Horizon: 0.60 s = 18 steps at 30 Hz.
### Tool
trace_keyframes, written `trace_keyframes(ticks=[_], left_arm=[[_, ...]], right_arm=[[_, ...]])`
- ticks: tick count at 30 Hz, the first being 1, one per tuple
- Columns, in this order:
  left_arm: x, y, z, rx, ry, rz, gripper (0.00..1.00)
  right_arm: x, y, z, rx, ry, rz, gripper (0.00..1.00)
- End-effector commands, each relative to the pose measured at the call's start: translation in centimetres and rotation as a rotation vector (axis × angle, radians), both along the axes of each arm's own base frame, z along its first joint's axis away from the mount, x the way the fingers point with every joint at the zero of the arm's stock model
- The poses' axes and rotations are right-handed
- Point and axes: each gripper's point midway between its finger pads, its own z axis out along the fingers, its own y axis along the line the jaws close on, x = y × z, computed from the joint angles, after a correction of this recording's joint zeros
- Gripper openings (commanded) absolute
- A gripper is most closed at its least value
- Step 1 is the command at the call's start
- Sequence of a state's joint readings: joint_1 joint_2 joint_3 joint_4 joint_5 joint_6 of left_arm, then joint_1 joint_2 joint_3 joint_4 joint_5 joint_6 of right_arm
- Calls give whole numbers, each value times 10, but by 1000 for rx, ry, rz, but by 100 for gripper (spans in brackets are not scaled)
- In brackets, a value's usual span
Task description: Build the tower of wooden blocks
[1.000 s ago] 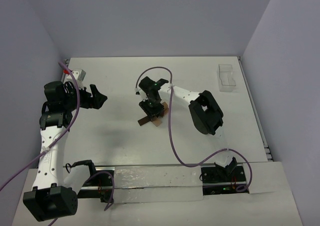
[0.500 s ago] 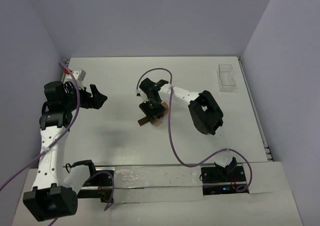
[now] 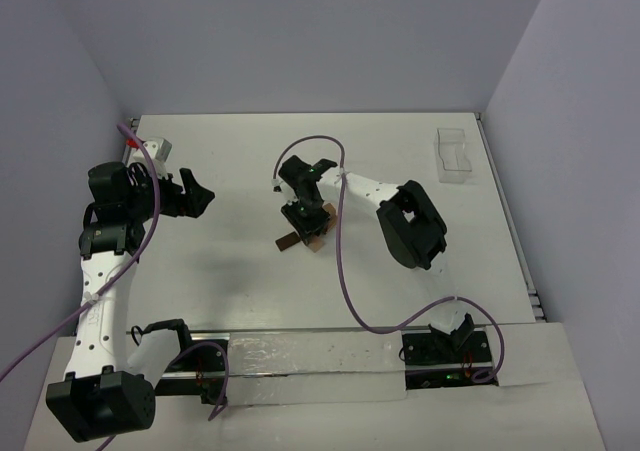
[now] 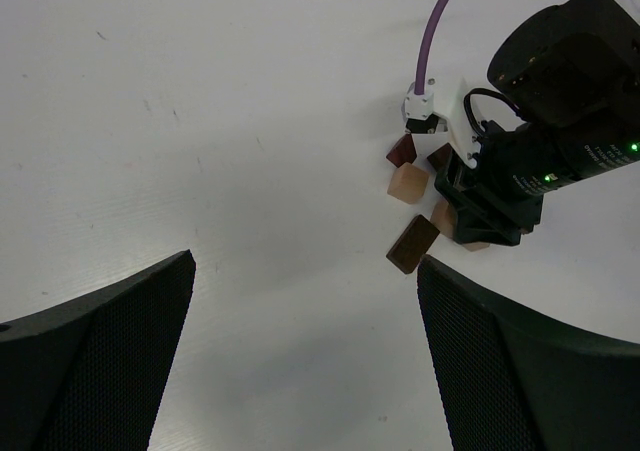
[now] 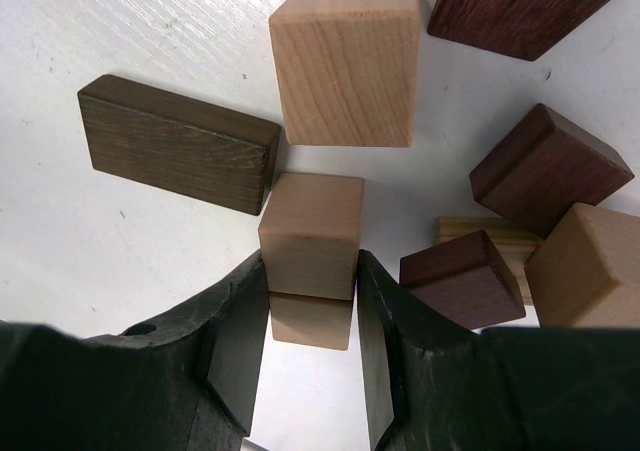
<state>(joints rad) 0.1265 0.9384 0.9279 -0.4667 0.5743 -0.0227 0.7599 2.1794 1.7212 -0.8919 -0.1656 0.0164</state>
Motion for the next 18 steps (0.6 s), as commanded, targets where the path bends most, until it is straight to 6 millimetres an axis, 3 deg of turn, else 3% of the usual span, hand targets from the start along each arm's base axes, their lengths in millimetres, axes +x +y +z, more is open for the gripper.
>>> trace_keyframes(ticks=[1,5,14,18], left_arm=[[1,2,9,6,-41,8,98],[2,2,10,5,-41,9,98],[3,2,10,5,-42,7,98],[3,1,10,2,-38,1,98]], right_arm=[[-1,3,20,24,-45,12,36],[-5,6,27,37,-42,22,4],[-5,8,64,81,-68,26,0],[15,5,98,107,-149,32,0]])
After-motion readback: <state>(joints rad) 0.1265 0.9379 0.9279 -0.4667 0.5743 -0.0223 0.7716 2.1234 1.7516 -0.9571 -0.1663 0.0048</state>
